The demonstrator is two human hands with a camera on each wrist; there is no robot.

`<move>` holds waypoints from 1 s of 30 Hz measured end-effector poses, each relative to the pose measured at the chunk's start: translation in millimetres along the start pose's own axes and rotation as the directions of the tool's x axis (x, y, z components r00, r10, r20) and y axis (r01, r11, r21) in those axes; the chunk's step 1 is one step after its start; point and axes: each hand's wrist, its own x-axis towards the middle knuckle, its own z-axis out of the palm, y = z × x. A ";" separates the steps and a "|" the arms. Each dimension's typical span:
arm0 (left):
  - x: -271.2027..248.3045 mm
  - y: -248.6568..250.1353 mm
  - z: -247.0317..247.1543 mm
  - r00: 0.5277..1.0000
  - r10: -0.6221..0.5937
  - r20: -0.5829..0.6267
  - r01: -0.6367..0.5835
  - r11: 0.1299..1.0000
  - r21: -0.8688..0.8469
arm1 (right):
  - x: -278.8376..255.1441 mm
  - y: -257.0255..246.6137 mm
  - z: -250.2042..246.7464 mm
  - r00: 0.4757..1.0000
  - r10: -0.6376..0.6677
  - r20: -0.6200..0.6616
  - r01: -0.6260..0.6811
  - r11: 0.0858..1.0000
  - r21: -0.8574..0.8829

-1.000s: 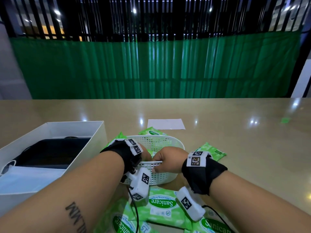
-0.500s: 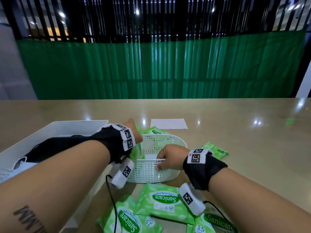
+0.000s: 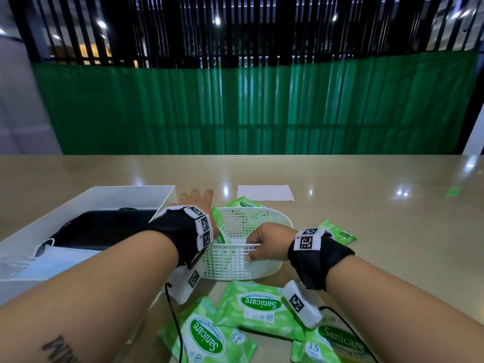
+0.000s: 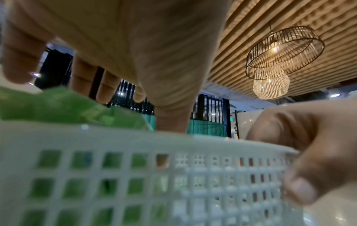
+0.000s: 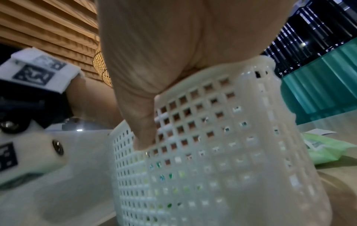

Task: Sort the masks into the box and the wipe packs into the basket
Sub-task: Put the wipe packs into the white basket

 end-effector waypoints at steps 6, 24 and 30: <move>-0.9 -7.6 9.0 0.982 -0.070 0.173 0.095 0.985 -0.142 | -35.6 5.2 -33.3 0.983 -0.065 -0.174 0.092 0.985 0.148; -3.6 -9.7 17.7 0.981 -0.109 0.162 0.157 0.935 -0.317 | -133.3 50.6 22.1 0.892 0.247 0.378 -0.046 0.882 -0.468; -6.3 -6.2 21.9 0.979 -0.141 0.147 0.187 0.911 -0.367 | -140.2 66.0 15.9 0.898 0.310 0.312 -0.115 0.850 -0.514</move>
